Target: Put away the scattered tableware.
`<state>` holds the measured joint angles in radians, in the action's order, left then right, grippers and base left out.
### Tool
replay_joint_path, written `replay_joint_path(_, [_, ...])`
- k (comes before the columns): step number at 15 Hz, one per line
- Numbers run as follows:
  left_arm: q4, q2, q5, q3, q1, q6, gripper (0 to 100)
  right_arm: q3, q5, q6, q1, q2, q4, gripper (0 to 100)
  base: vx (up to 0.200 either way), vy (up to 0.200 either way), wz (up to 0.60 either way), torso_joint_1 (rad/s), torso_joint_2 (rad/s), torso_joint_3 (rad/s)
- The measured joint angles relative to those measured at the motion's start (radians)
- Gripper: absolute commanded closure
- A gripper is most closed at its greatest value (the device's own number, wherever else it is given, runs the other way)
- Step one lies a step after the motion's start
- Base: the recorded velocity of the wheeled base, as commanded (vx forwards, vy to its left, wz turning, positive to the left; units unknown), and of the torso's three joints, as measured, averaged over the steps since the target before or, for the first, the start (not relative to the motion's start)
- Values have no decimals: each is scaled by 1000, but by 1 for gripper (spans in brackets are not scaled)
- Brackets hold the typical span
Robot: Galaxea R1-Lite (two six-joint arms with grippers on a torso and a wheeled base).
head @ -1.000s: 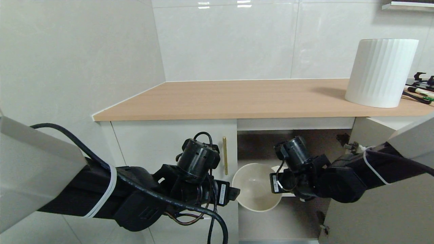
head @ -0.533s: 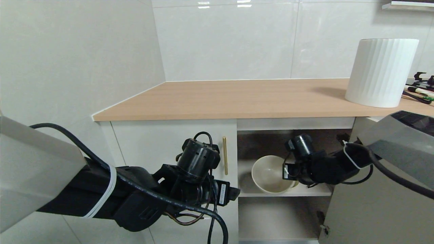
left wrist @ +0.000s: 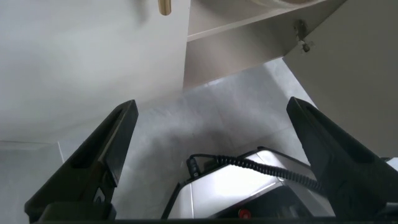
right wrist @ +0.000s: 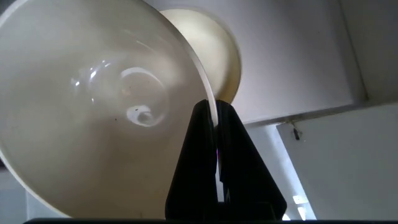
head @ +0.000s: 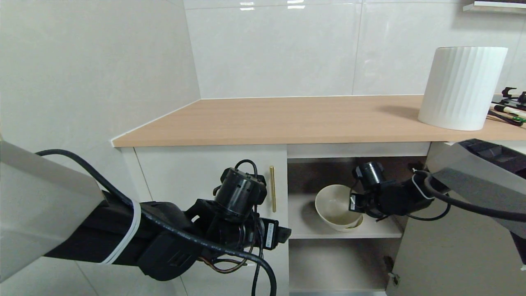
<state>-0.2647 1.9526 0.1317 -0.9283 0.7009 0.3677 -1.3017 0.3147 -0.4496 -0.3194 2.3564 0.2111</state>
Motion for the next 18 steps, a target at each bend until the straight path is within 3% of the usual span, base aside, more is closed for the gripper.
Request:
replay_joint_path(6, [-1, 0, 0, -1, 0, 0, 0, -106, 9, 0, 31, 72, -40, 100, 0, 0, 0, 0, 0, 0])
replay_joint_path(18, [-2, 0, 1, -1, 0, 1, 0, -153, 24, 2, 53, 133, -41, 100, 0, 0, 0, 0, 0, 0])
